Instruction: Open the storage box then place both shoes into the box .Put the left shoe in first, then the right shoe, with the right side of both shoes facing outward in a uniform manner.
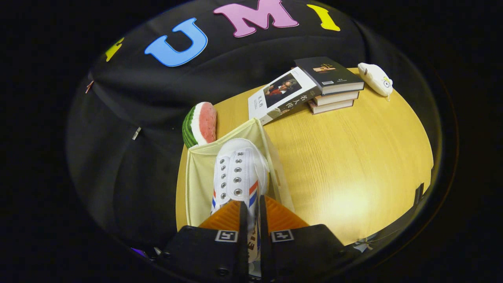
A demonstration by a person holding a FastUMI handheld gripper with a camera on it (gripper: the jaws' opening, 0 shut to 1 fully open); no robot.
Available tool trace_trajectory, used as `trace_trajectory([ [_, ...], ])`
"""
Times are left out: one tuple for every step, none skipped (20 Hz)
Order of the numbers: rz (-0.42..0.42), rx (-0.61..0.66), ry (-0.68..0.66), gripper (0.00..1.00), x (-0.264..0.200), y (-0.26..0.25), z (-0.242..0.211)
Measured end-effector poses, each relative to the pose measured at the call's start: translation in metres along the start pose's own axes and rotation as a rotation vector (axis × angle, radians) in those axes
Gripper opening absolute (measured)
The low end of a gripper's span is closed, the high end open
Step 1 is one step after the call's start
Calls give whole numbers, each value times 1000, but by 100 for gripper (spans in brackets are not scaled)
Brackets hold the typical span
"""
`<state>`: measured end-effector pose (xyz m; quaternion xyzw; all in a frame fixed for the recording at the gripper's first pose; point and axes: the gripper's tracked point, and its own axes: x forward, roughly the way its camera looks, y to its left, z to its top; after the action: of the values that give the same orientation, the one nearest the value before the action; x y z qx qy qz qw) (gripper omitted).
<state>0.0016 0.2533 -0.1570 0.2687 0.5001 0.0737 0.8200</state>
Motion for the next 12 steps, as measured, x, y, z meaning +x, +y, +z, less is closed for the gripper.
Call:
trace_trajectory([
  [27,4,-27,32,-1,14,3],
  [52,-3,-58,33,-10,24,16],
  [65,-24,-89,55,-16,31,24],
  [83,-58,-125,77,-29,38,33],
  [85,-92,-156,99,-35,41,41],
  [88,-122,-186,99,-42,42,47],
  [85,-150,-216,99,-49,41,53],
  [80,-174,-243,99,-56,38,57],
  [70,-198,-265,99,-63,33,61],
  [60,-220,-289,99,-70,27,65],
  [45,-238,-313,99,-77,19,70],
  [25,-256,-336,99,-84,9,74],
])
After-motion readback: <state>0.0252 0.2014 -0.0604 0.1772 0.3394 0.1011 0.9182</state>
